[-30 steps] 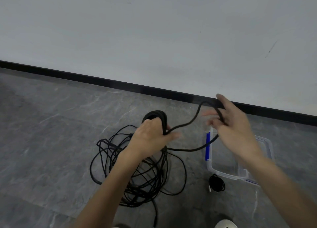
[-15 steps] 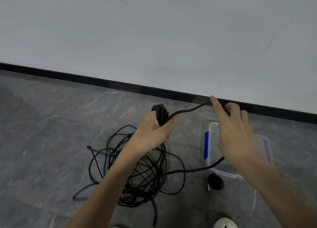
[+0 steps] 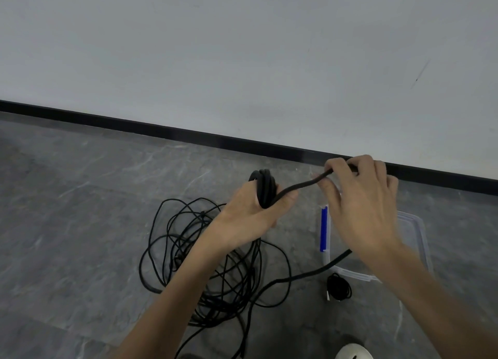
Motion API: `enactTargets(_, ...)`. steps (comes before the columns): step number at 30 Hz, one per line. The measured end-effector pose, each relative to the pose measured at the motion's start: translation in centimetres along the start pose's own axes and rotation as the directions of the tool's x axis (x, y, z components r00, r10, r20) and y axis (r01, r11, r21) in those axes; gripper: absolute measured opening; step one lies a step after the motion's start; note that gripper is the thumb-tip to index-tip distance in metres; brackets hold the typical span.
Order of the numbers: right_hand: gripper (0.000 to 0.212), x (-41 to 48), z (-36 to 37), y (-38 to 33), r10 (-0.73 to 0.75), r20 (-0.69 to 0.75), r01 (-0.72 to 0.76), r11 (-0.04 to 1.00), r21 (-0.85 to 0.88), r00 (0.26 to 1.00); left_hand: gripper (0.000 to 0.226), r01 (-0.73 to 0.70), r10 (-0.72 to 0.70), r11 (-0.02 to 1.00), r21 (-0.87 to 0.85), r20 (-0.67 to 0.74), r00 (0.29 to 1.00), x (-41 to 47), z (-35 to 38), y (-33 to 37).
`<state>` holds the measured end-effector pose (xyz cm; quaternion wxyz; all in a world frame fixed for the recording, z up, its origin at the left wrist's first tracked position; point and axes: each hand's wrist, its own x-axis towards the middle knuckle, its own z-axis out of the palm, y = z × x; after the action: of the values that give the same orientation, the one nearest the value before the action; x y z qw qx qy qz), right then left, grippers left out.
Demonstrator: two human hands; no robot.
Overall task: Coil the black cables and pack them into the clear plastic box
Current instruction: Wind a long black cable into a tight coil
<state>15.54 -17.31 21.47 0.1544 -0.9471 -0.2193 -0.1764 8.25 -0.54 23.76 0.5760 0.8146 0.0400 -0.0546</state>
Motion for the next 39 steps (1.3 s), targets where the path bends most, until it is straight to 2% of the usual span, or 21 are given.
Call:
enactTargets(2,0.026,0.1,-0.4,0.0,-0.016,-0.027,0.018,0.998,0.055,1.000,0.049,-0.001,0.000,1.000,0.025,0.041,0.999,0.0,0.1,0.0)
enactTargets(4,0.032,0.2,-0.4,-0.1,-0.026,-0.031,0.029,0.996,0.080,0.999,0.051,0.002,-0.002,1.000,0.002,0.139,0.990,-0.1,0.3,-0.1)
enactTargets(8,0.039,0.4,0.1,-0.2,-0.059,-0.014,0.061,0.993,0.102,0.998,0.035,0.083,0.004,0.974,-0.210,0.384,0.923,-0.7,1.0,0.5)
enactTargets(12,0.039,0.4,1.0,0.1,-0.161,0.025,0.153,0.968,0.198,0.987,0.035,0.131,0.076,0.906,-0.403,0.458,0.886,-0.9,1.2,0.7)
enactTargets(15,0.047,0.3,1.1,-0.1,-0.182,0.100,0.150,0.953,0.264,0.978,0.043,0.130,0.125,0.849,-0.512,0.434,0.892,-0.5,0.9,0.3)
enactTargets(20,0.051,0.3,1.0,-0.5,-0.197,0.252,0.106,0.937,0.334,0.947,0.049,0.116,0.134,0.684,-0.721,0.280,0.951,-0.1,0.5,0.4)
enactTargets(25,0.030,-0.3,1.4,-1.7,-0.205,0.380,0.043,0.919,0.392,0.902,0.044,0.035,0.082,0.573,-0.819,0.100,0.992,0.2,0.3,0.3)
enactTargets(29,0.014,-0.9,1.0,-3.2,-0.185,0.434,-0.065,0.863,0.500,0.882,0.036,-0.047,0.025,0.575,-0.817,-0.039,0.999,0.4,0.2,0.2)
enactTargets(31,0.014,-1.2,0.9,-3.9,-0.148,0.500,-0.209,0.782,0.587,0.853,0.033,-0.087,0.006,0.614,-0.785,-0.106,0.994,0.5,0.2,0.0)
enactTargets(32,0.012,-1.4,0.8,-4.3,-0.129,0.553,-0.315,0.707,0.634,0.823,0.031,-0.107,-0.001,0.639,-0.762,-0.140,0.990,0.6,0.2,-0.2)
enactTargets(35,0.015,-1.9,0.1,-5.3,-0.103,0.709,-0.639,0.359,0.681,0.698,0.031,-0.181,-0.002,0.657,-0.732,-0.241,0.970,0.6,0.0,-0.3)
enactTargets(37,0.018,-2.0,-0.5,-5.8,-0.123,0.760,-0.747,0.137,0.650,0.639,0.031,-0.218,-0.009,0.642,-0.735,-0.291,0.957,0.6,-0.3,-0.4)
enactTargets(39,0.018,-2.2,-1.0,-6.4,-0.157,0.782,-0.786,0.044,0.616,0.603,0.031,-0.246,-0.017,0.629,-0.737,-0.330,0.944,0.6,-0.5,-0.3)
